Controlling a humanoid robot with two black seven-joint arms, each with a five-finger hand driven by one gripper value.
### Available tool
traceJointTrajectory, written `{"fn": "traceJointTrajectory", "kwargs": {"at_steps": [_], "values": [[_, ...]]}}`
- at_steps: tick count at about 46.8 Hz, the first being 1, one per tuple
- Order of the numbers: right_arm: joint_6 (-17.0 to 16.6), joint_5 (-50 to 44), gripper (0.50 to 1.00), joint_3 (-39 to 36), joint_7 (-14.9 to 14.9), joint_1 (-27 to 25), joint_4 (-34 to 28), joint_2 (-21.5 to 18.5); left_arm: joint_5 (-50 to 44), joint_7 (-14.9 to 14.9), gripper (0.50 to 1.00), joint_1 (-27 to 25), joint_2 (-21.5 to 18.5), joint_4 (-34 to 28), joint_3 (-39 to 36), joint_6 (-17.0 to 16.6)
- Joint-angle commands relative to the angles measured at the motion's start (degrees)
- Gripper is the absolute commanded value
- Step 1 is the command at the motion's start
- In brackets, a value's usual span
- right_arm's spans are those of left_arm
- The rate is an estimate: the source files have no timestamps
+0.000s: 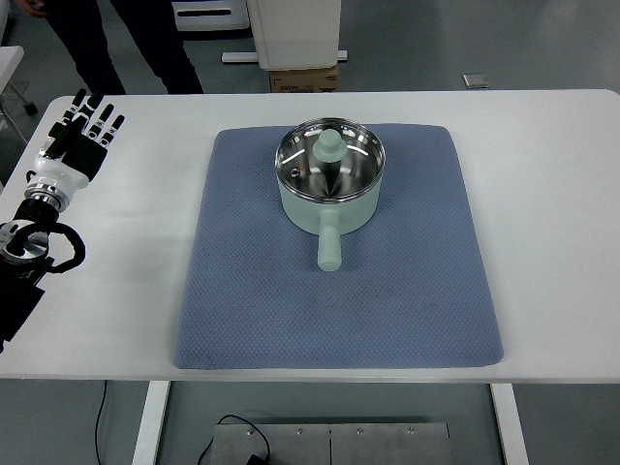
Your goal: Rotate green pot handle
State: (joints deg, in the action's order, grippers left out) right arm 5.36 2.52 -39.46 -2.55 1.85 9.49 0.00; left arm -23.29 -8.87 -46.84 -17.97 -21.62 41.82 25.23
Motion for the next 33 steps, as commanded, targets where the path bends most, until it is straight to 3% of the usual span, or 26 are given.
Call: {"fn": "traceJointTrajectory", "kwargs": {"at_steps": [1, 6, 20, 33], "values": [[0.0, 0.0, 1.0, 0.0, 0.0, 0.0, 0.0, 0.0, 0.0, 0.0, 1.0, -0.6, -0.4, 0.0, -0.2, 0.0], [0.0, -0.1, 1.0, 0.0, 0.0, 0.0, 0.0, 0.0, 0.2, 0.1, 1.0, -1.0, -0.8, 0.0, -0.3, 0.0], [0.0, 0.0, 1.0, 0.0, 0.0, 0.0, 0.0, 0.0, 11.8, 0.5, 1.0, -12.1, -0.6, -4.2, -2.4, -0.1], [0.0, 0.0, 1.0, 0.0, 0.0, 0.0, 0.0, 0.0, 13.8, 0.7, 1.0, -22.3, 1.5, -13.0, -14.6, -2.2]]}}
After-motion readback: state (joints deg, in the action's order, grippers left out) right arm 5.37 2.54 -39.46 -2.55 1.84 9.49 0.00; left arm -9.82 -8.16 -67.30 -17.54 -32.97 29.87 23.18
